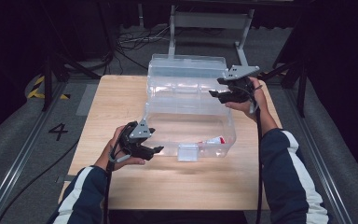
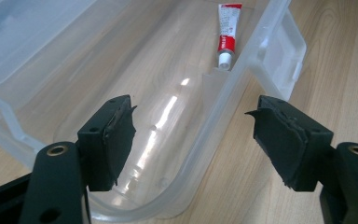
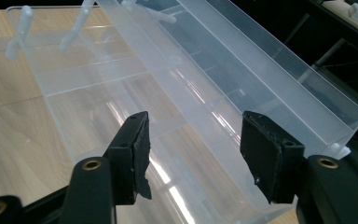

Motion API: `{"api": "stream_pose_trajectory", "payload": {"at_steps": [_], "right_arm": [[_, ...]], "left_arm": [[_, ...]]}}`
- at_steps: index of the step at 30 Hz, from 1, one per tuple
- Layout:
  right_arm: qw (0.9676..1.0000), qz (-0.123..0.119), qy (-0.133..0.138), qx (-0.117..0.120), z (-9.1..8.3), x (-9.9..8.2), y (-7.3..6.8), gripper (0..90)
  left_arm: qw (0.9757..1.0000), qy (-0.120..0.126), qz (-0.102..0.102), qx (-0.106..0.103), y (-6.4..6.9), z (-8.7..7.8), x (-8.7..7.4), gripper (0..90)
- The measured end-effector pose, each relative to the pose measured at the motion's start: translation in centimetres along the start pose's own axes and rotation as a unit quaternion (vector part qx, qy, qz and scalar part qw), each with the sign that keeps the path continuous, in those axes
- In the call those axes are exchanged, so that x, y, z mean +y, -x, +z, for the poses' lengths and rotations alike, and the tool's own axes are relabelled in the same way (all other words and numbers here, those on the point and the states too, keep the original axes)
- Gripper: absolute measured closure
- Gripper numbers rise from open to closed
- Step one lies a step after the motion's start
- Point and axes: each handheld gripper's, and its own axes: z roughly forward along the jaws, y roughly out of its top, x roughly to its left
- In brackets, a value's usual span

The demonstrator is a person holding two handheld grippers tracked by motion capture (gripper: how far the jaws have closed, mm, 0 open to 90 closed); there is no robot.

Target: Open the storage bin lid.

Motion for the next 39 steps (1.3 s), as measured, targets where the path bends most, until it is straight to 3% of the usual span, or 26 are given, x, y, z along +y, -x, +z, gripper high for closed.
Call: {"api": "stream_pose_trajectory", "payload": {"at_steps": [12,14,17,23,27,29,35,39], "right_arm": [[0.9997,0.02,-0.01,0.001,1.5,0.6,1.5,42.7],[0.9998,0.011,-0.014,-0.006,1.8,0.7,1.5,43.2],[0.9994,0.014,-0.031,-0.002,2.4,0.8,1.7,42.4],[0.9993,0.016,-0.032,-0.007,3.1,0.5,2.2,41.9],[0.9991,0.02,-0.038,0.007,3.5,0.6,2.5,40.8],[0.9988,0.016,-0.044,0.016,3.7,0.7,2.6,42.4],[0.9972,0.001,-0.067,0.033,4.6,0.8,2.4,45.0],[0.9972,0.002,-0.062,0.04,4.6,0.7,2.5,47.7]], "left_arm": [[0.9998,-0.015,0.006,-0.015,-0.1,1.2,0.0,32.3],[0.9997,-0.021,0.008,-0.012,0.0,1.5,0.0,32.6],[0.9993,-0.031,0.012,-0.014,-0.1,2.0,0.0,37.4],[0.999,-0.039,0.007,-0.022,-0.3,2.7,0.1,44.9],[0.9984,-0.043,0.014,-0.035,-0.4,2.7,0.2,46.2],[0.9979,-0.05,0.026,-0.034,-0.3,2.7,0.2,46.5],[0.9981,-0.047,0.027,-0.03,-0.3,2.7,0.2,48.6],[0.9978,-0.049,0.03,-0.032,-0.4,2.7,0.2,48.6]]}}
